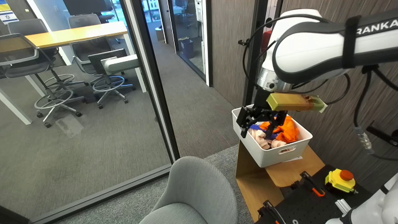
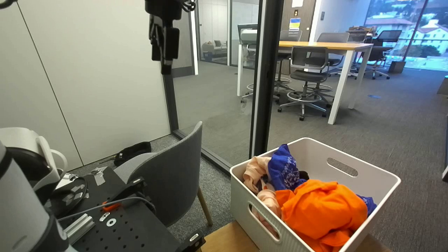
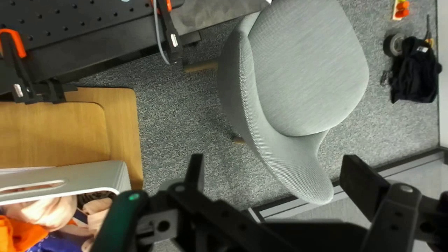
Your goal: Pick up the peach shirt and blue bandana from the bin and put them on the back of the chair
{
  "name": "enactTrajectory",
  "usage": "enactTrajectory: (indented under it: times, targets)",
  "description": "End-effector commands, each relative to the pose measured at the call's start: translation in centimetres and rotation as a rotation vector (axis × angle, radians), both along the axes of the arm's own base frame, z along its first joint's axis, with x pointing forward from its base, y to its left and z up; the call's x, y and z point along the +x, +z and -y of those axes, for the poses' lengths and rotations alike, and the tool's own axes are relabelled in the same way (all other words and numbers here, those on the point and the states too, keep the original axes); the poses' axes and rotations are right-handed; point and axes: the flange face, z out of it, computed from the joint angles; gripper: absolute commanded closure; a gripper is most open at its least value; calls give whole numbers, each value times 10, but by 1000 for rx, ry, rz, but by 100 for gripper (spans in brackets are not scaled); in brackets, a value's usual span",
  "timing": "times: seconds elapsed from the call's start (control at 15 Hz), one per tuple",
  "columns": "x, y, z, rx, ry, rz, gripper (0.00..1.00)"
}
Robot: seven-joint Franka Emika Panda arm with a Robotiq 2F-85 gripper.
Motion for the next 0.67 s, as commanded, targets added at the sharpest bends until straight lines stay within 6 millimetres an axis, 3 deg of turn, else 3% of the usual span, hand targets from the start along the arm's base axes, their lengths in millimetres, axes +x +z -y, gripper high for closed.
enactTrajectory:
  times: [0.0, 0.33, 0.6]
  targets:
    - [10, -34, 41, -26, -62, 39, 0]
    - [32, -93, 95, -79, -141, 49, 0]
    - [52, -137, 115, -126, -169, 51, 0]
